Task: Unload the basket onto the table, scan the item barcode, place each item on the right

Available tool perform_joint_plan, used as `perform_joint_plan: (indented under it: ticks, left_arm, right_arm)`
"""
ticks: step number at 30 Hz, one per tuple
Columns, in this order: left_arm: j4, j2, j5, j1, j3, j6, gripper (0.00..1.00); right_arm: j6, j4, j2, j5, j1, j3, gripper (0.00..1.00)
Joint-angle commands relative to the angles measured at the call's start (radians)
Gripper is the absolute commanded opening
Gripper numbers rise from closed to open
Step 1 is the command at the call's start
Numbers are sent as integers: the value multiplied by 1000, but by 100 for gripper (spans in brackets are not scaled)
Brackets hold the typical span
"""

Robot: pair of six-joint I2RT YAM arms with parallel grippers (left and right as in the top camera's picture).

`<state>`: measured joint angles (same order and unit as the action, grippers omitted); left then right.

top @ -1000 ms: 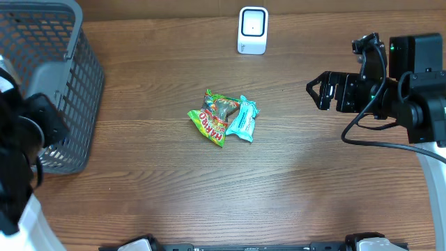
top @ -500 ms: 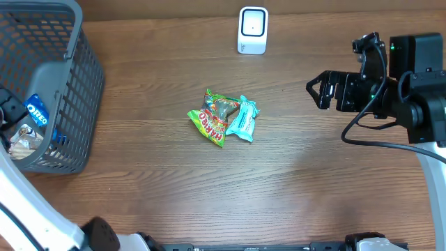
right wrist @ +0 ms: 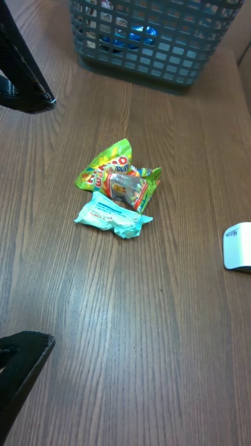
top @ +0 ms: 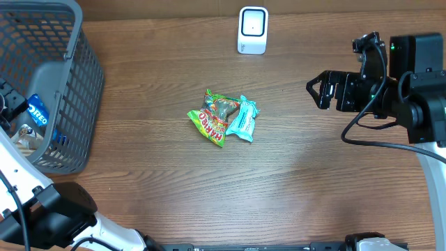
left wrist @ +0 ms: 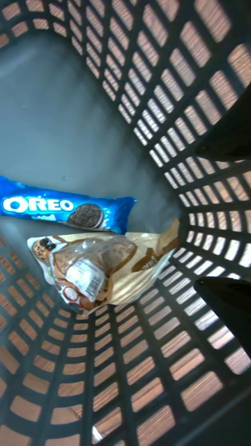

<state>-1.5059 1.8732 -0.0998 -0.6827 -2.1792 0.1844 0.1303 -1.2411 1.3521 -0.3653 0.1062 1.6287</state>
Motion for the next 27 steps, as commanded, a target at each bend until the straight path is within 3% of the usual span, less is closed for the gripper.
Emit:
perform_joint_plan:
  ticks: [1, 5, 10, 13, 23, 27]
  left_arm:
    - [21, 31, -43, -7, 0, 37, 46]
    - [29, 74, -50, -6, 0, 40, 47]
    - [34, 143, -68, -8, 0, 41, 41]
    - [45, 188, -67, -14, 0, 46, 44]
    - [55, 281, -69, -32, 0, 85, 67]
    - [42, 282, -113, -32, 0, 82, 97]
  right_arm:
    - [0, 5, -5, 4, 6, 20, 100]
    - [0, 5, -5, 4, 6, 20, 100]
    - [0, 4, -5, 5, 6, 20, 100]
    - [0, 1, -5, 5, 6, 20, 100]
    - [-1, 1, -5, 5, 6, 20, 100]
    - [-1, 2, -5, 5, 6, 20, 100]
